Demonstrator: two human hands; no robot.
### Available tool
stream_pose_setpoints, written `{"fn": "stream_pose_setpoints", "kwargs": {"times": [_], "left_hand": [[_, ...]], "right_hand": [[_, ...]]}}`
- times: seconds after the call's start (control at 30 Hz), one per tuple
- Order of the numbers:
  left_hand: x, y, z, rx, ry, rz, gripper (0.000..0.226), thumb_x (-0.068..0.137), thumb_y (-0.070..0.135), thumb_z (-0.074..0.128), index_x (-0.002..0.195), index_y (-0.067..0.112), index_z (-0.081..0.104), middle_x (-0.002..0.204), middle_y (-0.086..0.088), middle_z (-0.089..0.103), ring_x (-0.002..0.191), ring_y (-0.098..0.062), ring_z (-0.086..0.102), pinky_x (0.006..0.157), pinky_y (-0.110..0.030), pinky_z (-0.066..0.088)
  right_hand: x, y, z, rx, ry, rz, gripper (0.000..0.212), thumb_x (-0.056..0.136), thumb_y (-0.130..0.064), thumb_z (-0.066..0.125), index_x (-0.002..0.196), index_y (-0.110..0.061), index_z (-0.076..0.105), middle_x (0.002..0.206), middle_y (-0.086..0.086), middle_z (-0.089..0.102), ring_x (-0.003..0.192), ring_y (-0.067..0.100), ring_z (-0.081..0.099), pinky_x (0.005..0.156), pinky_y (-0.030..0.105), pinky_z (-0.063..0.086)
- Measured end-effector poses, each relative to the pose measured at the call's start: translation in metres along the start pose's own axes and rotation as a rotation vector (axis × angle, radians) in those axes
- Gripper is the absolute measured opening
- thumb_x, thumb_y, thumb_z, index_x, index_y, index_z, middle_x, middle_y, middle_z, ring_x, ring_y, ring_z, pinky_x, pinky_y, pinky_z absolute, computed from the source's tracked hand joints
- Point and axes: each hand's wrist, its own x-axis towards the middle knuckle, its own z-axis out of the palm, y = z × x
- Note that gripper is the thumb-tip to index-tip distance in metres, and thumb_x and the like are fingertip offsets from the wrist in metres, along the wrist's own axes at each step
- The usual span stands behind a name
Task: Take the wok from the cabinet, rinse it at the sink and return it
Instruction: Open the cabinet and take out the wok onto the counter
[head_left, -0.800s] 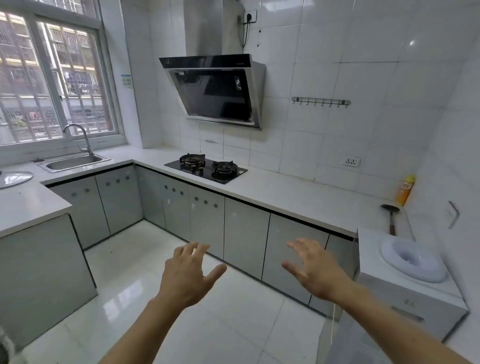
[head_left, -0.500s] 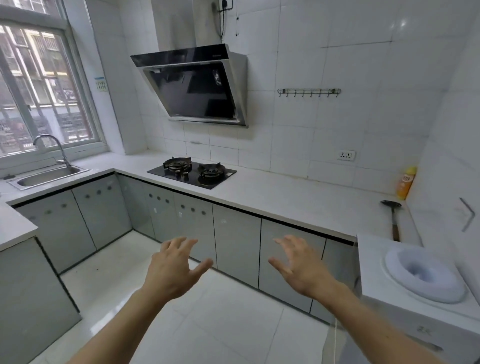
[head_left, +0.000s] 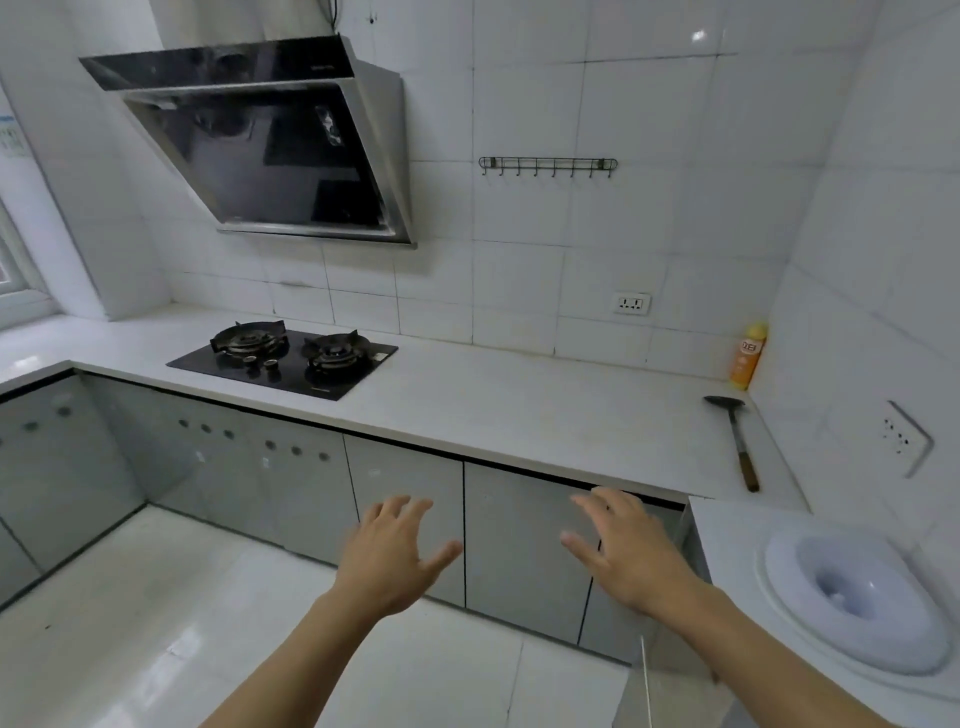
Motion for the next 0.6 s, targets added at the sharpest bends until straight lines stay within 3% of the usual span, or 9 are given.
{"fn": "stream_pose_setpoints", "kwargs": {"times": [0.37, 0.6], "left_hand": [[0.177, -0.062, 0.022, -0.047, -0.013, 0.150, 0.080, 0.078, 0.080, 0.033, 0.140, 0.030, 0.034, 0.146, 0.003, 0.039, 0.133, -0.021, 0.033, 0.104, -0.042, 0.036], [0.239, -0.083, 0.068, -0.139, -0.171, 0.105, 0.076, 0.081, 0.075, 0.037, 0.140, 0.027, 0.036, 0.145, 0.001, 0.040, 0.132, -0.023, 0.034, 0.105, -0.042, 0.038]], "right_hand": [[0.130, -0.005, 0.025, -0.071, -0.009, 0.179, 0.062, 0.097, -0.059, 0.032, 0.148, -0.026, 0.029, 0.156, 0.002, 0.028, 0.144, 0.020, 0.021, 0.118, 0.039, 0.022], [0.192, 0.011, 0.054, -0.046, -0.052, 0.221, 0.060, 0.097, -0.059, 0.033, 0.147, -0.025, 0.031, 0.152, 0.002, 0.032, 0.139, 0.021, 0.027, 0.113, 0.037, 0.027]]}}
